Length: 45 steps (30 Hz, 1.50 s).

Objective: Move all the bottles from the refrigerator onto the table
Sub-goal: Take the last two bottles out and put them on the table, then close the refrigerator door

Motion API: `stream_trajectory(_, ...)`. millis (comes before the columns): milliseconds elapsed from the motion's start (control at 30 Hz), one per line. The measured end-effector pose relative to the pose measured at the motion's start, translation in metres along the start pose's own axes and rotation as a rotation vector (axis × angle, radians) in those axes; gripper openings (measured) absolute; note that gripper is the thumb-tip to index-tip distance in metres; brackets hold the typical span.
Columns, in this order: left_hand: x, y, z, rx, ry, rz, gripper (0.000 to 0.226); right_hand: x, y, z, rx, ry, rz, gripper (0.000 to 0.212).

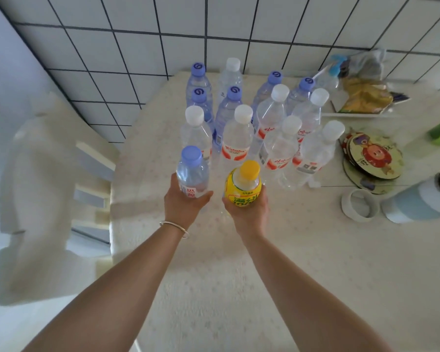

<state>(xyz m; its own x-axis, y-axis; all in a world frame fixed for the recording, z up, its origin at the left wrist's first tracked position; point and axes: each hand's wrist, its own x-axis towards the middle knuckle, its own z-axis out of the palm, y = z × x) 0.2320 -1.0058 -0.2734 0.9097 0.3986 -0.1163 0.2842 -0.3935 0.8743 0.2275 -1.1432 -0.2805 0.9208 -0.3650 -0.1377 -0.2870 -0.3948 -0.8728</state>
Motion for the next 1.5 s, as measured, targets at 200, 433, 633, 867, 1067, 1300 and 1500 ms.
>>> stream_trajectory(200, -0.016, -0.002, -0.012, -0.014, -0.054, 0.015, 0.085, -0.003, -0.012, -0.022, 0.018, -0.144, -0.013, 0.071)
stream_trajectory(433, -0.068, 0.018, -0.048, -0.120, 0.239, -0.050, 0.071, -0.033, -0.052, -0.069, 0.109, -0.034, -0.254, 0.066)
stream_trajectory(633, -0.160, 0.064, -0.114, -0.215, 0.397, 0.016, 0.039, -0.111, -0.110, -0.083, 0.145, -0.401, -0.585, 0.056)
stream_trajectory(867, -0.295, 0.106, -0.216, -0.102, 0.658, 0.090, 0.026, -0.236, -0.165, -0.095, 0.299, -0.793, -0.811, 0.047)
stream_trajectory(1067, -0.379, 0.140, -0.276, 0.180, 0.906, 0.222, 0.021, -0.313, -0.198, -0.104, 0.397, -0.932, -0.964, 0.053)
stream_trajectory(1300, -0.389, 0.145, -0.325, 0.635, 1.301, 0.357, 0.049, -0.372, -0.204, -0.092, 0.257, -1.009, -1.187, 0.076)
stream_trajectory(1500, -0.366, 0.127, -0.363, 0.511, 1.241, 0.247, 0.081, -0.403, -0.217, -0.068, 0.276, -0.915, -1.179, 0.089)
